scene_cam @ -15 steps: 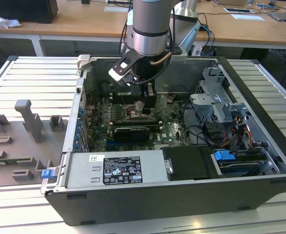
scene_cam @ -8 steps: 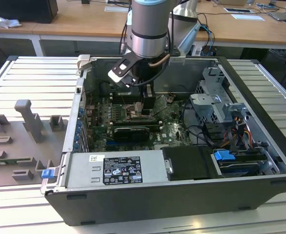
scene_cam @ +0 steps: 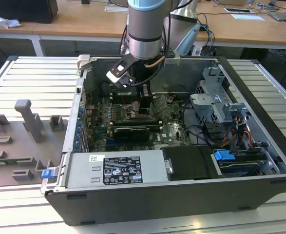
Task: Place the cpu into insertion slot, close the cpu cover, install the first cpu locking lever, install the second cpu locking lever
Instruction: 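Place the cpu into insertion slot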
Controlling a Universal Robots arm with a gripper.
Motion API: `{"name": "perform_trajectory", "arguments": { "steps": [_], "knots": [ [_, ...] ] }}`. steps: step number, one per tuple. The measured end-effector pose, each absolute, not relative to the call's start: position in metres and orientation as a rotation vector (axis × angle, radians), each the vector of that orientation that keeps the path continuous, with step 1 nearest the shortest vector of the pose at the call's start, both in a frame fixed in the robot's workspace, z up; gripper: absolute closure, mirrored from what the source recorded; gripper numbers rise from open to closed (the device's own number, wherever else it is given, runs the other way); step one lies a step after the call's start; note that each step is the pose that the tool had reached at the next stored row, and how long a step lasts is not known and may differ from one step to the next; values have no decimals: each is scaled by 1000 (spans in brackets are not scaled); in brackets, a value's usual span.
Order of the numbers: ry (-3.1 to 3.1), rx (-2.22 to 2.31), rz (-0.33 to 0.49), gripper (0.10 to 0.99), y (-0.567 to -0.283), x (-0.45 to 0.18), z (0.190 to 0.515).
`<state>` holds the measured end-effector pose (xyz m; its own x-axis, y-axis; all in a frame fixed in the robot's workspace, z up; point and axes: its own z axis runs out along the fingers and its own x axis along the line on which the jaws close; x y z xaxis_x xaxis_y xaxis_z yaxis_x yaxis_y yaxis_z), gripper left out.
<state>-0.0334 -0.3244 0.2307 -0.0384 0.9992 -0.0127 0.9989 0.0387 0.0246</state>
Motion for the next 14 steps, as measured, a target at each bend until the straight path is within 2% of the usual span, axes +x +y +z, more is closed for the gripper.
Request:
{"name": "perform_trajectory", "arguments": {
  "steps": [14],
  "knots": [
    [2214, 2191, 13, 545, -315, -35, 207]
  ]
}}
